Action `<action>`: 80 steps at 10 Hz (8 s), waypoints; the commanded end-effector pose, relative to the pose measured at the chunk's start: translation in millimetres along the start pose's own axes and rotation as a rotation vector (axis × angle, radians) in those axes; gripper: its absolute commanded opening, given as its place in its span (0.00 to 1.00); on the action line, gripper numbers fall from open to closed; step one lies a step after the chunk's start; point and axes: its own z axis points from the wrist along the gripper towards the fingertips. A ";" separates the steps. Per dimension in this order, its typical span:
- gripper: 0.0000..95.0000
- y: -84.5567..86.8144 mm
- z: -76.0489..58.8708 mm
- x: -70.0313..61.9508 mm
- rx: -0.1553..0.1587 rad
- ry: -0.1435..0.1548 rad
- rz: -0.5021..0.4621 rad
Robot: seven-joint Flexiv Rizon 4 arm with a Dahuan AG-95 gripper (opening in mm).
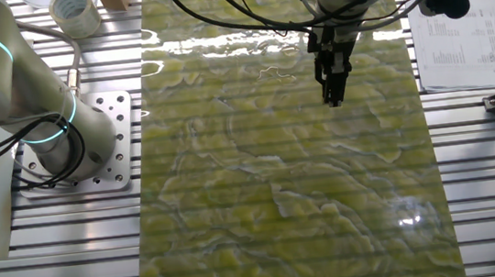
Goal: Scrub the table with a brush
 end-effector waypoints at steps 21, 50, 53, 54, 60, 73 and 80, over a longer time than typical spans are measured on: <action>0.00 25.7 27.7 -50.4 -0.020 0.006 -0.220; 0.00 213.2 57.2 -74.7 -0.117 -0.089 -1.478; 0.00 235.8 61.9 -65.5 -0.124 -0.107 -1.550; 0.20 233.1 58.5 -69.6 -0.111 -0.099 -1.614; 0.20 231.3 57.7 -71.2 -0.085 -0.087 -1.831; 0.20 283.5 78.1 -53.3 -0.082 -0.092 -1.835; 0.20 265.9 72.2 -59.9 -0.053 -0.050 -1.864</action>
